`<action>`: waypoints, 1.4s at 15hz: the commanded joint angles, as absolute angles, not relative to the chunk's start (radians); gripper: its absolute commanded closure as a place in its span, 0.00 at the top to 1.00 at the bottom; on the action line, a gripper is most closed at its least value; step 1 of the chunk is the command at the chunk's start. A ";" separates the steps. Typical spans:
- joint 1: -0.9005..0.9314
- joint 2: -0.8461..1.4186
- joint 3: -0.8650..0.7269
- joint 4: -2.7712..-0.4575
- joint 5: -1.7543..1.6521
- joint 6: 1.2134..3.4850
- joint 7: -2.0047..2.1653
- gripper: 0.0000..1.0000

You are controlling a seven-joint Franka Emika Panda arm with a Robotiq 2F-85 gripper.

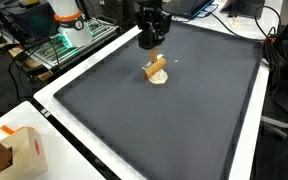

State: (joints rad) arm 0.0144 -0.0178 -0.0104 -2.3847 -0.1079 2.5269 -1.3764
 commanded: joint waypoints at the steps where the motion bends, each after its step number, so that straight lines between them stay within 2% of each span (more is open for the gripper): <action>1: 0.007 -0.010 -0.013 -2.357 -0.111 2.538 -1.405 0.24; 21: -0.007 0.118 0.004 -2.264 -0.063 2.554 -1.480 0.24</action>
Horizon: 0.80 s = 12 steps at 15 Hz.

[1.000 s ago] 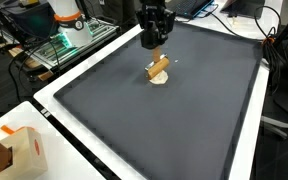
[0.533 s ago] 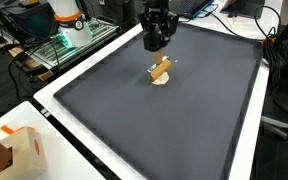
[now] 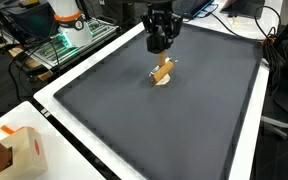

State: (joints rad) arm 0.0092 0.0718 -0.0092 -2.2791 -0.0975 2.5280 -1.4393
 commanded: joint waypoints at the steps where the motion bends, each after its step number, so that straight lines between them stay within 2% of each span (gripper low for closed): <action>1: -0.008 0.114 0.006 -2.262 -0.054 2.539 -1.492 0.24; 12: -0.010 0.105 0.007 -2.229 -0.040 2.275 -1.557 0.24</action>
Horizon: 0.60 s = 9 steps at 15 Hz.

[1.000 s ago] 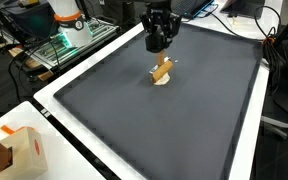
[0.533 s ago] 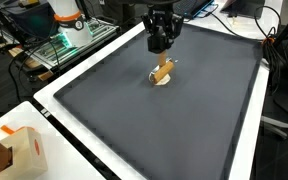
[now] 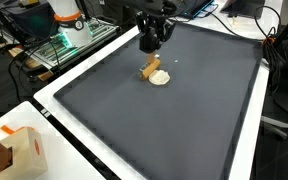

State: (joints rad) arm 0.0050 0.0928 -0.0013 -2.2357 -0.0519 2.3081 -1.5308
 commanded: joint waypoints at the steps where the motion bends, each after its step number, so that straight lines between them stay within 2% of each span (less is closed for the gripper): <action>1: -0.011 0.100 0.006 -2.229 -0.040 2.282 -1.553 0.24; 9: -0.003 -0.039 0.002 -2.255 -0.063 2.253 -1.496 0.24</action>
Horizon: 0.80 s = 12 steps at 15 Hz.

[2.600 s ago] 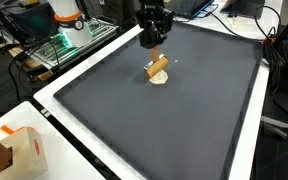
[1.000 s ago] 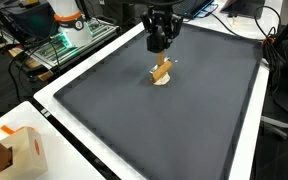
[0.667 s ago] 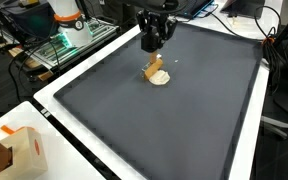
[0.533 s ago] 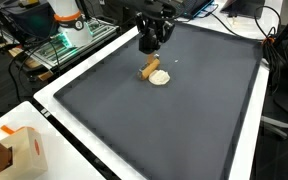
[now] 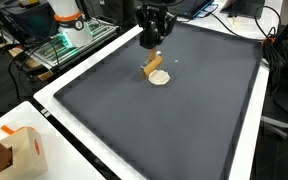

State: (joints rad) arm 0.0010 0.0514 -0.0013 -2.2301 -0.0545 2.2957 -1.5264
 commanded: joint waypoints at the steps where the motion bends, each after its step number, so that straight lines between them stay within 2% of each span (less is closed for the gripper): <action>1: -0.003 -0.061 0.000 -2.254 -0.055 2.241 -1.471 0.24; 7: -0.012 -0.151 -0.035 -2.222 0.021 2.124 -1.225 0.24; 12: -0.046 -0.142 -0.096 -2.209 0.055 2.100 -1.072 0.24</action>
